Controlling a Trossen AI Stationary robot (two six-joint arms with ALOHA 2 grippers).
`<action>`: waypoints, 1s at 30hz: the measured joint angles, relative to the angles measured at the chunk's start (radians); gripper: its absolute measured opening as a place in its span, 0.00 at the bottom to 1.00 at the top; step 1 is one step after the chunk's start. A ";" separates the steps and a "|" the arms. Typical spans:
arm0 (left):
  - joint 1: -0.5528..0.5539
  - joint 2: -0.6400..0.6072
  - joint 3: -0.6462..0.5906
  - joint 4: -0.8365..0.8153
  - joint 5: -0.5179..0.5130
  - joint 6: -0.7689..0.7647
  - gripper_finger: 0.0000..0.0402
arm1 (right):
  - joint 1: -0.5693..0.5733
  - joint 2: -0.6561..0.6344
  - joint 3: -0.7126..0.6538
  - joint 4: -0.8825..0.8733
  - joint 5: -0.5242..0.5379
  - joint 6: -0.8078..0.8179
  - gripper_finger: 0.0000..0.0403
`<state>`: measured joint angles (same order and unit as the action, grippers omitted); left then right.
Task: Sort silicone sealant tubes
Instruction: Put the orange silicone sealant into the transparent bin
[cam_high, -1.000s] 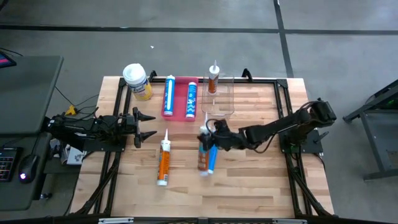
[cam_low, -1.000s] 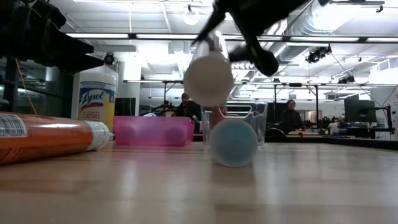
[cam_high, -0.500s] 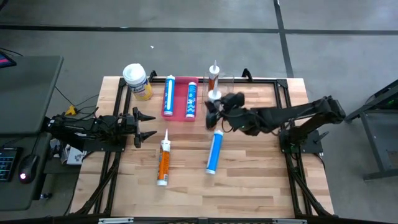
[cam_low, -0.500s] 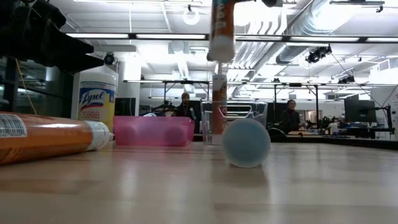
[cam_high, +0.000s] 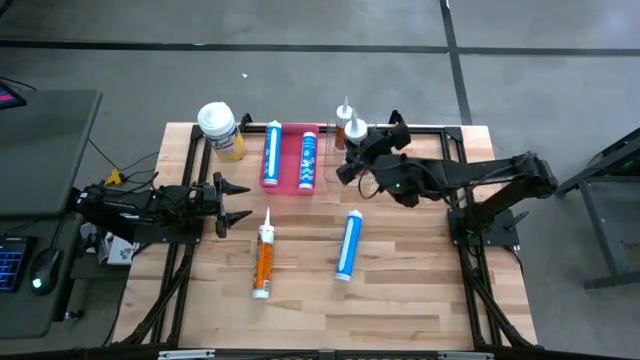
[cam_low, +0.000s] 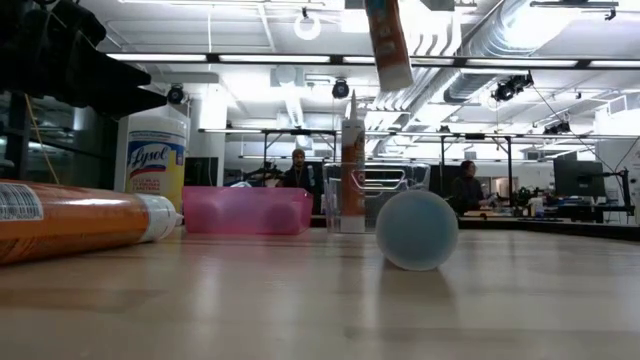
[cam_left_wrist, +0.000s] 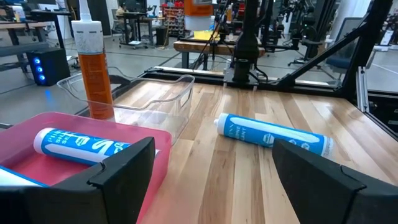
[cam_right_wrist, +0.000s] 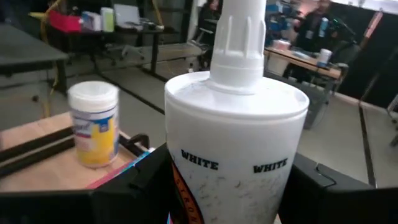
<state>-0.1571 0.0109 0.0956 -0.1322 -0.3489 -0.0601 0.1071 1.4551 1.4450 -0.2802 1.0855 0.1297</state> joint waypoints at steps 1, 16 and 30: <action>0.000 0.000 0.000 0.000 0.000 0.000 0.79 | -0.013 -0.012 -0.033 0.033 -0.009 0.000 0.51; 0.000 0.000 0.000 0.000 0.000 0.000 0.79 | -0.126 -0.179 -0.554 0.542 -0.284 -0.051 0.51; 0.000 0.000 0.000 0.000 0.000 0.000 0.79 | -0.310 -0.193 -0.723 0.822 -0.659 -0.265 0.51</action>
<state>-0.1572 0.0105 0.0956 -0.1326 -0.3492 -0.0603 -0.2028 1.2621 0.7220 0.5422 0.4267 -0.1356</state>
